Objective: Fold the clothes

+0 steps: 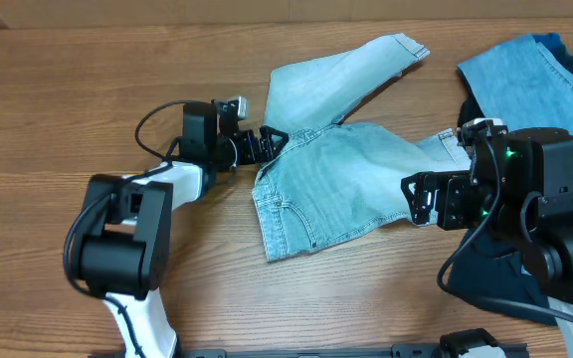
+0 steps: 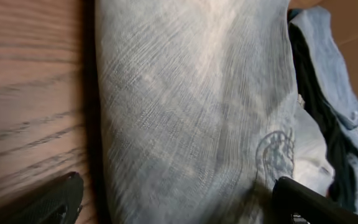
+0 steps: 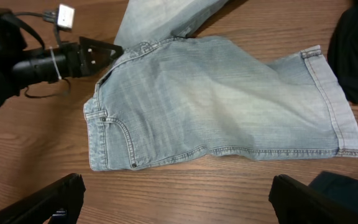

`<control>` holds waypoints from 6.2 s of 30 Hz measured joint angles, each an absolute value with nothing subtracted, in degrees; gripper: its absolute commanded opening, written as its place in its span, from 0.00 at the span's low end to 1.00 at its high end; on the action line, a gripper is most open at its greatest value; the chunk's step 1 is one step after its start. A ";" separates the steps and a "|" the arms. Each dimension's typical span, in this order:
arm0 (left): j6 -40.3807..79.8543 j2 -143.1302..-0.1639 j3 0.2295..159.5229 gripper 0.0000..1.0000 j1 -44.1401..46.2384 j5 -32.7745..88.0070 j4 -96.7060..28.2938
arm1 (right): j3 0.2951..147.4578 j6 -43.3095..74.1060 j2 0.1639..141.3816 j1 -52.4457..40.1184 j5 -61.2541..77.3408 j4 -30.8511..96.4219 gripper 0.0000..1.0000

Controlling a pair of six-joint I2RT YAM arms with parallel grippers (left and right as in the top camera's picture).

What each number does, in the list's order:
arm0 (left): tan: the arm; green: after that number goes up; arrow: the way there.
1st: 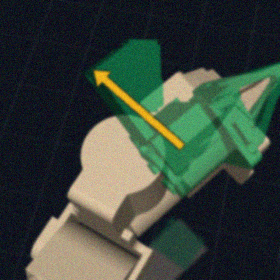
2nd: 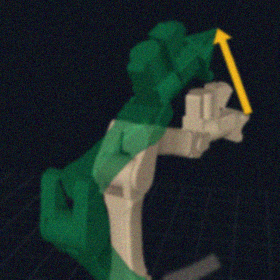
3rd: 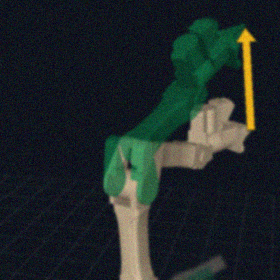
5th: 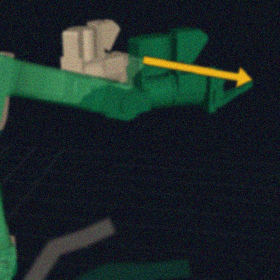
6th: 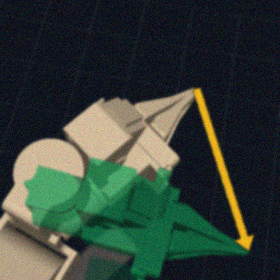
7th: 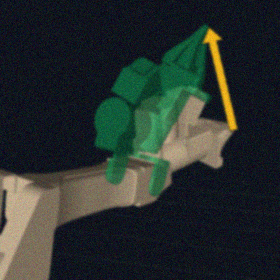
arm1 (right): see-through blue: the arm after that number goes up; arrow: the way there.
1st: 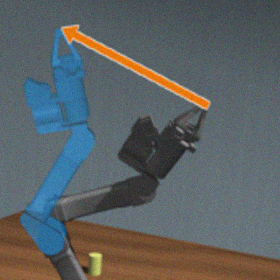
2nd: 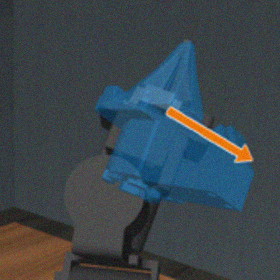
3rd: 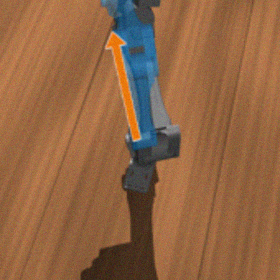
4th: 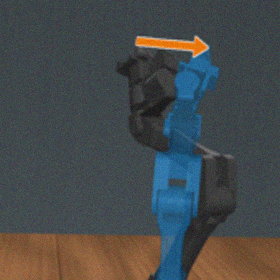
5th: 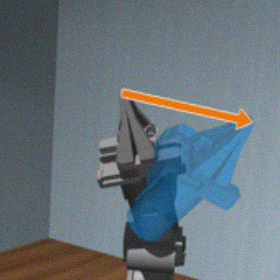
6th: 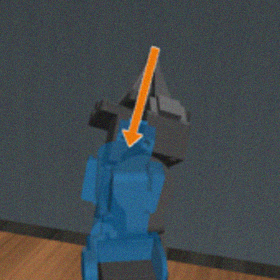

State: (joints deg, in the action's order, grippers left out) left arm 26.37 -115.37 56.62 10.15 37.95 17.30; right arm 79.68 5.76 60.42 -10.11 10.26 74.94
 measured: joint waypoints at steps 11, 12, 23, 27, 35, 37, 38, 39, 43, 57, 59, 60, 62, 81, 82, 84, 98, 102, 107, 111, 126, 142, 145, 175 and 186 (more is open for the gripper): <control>29.56 -121.16 63.51 0.04 10.90 44.64 18.74 | 79.68 5.78 60.51 -10.11 10.24 74.13 1.00; 29.61 -121.23 64.16 0.04 10.85 44.82 17.76 | 79.68 5.76 60.55 -10.11 10.24 74.11 1.00; 10.31 -122.21 90.98 0.04 5.58 30.48 -32.71 | 79.68 5.76 60.66 -10.11 10.20 72.42 1.00; 2.96 -122.41 103.68 0.31 5.69 13.15 -41.50 | 79.68 5.78 60.71 -10.11 10.11 71.94 1.00; -1.43 -122.37 107.48 1.00 5.63 2.63 -47.20 | 79.68 5.76 60.71 -10.13 10.09 71.35 1.00; -1.52 -121.58 108.84 1.00 5.61 2.15 -48.71 | 79.68 5.76 60.71 -10.11 10.11 71.16 1.00; -1.45 -120.31 109.03 1.00 5.61 1.98 -49.80 | 79.68 5.78 60.71 -10.11 10.11 71.13 1.00; -1.23 -118.41 109.21 1.00 5.58 1.89 -51.88 | 79.68 5.78 60.71 -10.11 10.13 71.13 0.92; -0.73 -113.97 110.19 0.95 5.56 3.90 -61.19 | 79.68 5.76 62.06 -10.11 10.09 70.02 0.04; 3.51 -113.60 89.38 0.04 5.67 6.94 -58.02 | 79.07 5.98 98.37 -9.74 9.89 48.42 0.04; 4.38 -113.60 88.33 0.04 5.98 5.48 -56.66 | 79.07 5.96 101.32 -9.37 9.58 44.29 0.04; 5.04 -113.56 86.94 0.04 6.15 4.62 -54.37 | 79.07 6.00 102.80 -9.10 9.43 42.72 0.04; 6.55 -113.58 83.90 0.04 6.55 3.53 -51.11 | 79.07 5.96 105.82 -8.54 8.73 40.42 0.04; 11.68 -111.11 70.48 0.04 9.13 -0.21 -42.54 | 80.68 9.23 118.63 -6.90 6.61 48.60 0.04; 11.88 -110.74 69.69 0.04 9.19 -0.32 -42.92 | 80.68 9.47 118.50 -6.90 6.68 50.89 0.04; 11.92 -110.37 69.12 0.04 9.32 -0.30 -43.81 | 80.79 10.04 118.45 -6.90 6.87 54.37 0.04; 12.10 -109.91 68.49 0.04 9.78 -0.30 -51.53 | 74.89 13.23 112.62 -6.90 7.60 56.51 0.04; 12.12 -109.71 68.23 0.04 9.78 -0.27 -51.20 | 74.63 11.09 103.98 -6.90 5.15 41.47 0.04; 12.12 -109.69 68.16 0.04 9.78 -0.10 -50.96 | 73.89 9.37 105.06 -6.90 3.53 27.77 0.04; 12.10 -109.60 68.05 0.04 9.78 -0.03 -50.81 | 73.41 8.91 111.22 -6.90 3.31 22.06 0.04; 12.10 -109.60 68.01 0.04 9.78 0.03 -50.74 | 76.20 9.41 117.45 -6.92 2.55 33.52 0.04; 11.44 -109.62 66.46 0.04 10.15 -0.93 -58.98 | 69.28 16.10 112.12 -3.44 5.23 41.87 0.04; 11.44 -108.01 64.99 0.04 10.33 -1.10 -59.16 | 68.10 16.34 110.98 -3.31 5.30 43.38 0.04; 14.92 -79.70 58.57 0.04 10.59 1.67 -33.93 | 70.48 15.53 104.68 -4.10 12.84 11.14 0.04; 14.92 -79.72 58.98 0.04 10.59 1.43 -36.21 | 112.16 11.90 137.36 -6.04 12.32 23.94 0.04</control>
State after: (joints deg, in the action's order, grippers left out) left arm 14.92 -79.72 58.98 10.59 1.43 -36.21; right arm 112.16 11.90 137.36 -6.04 12.32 23.94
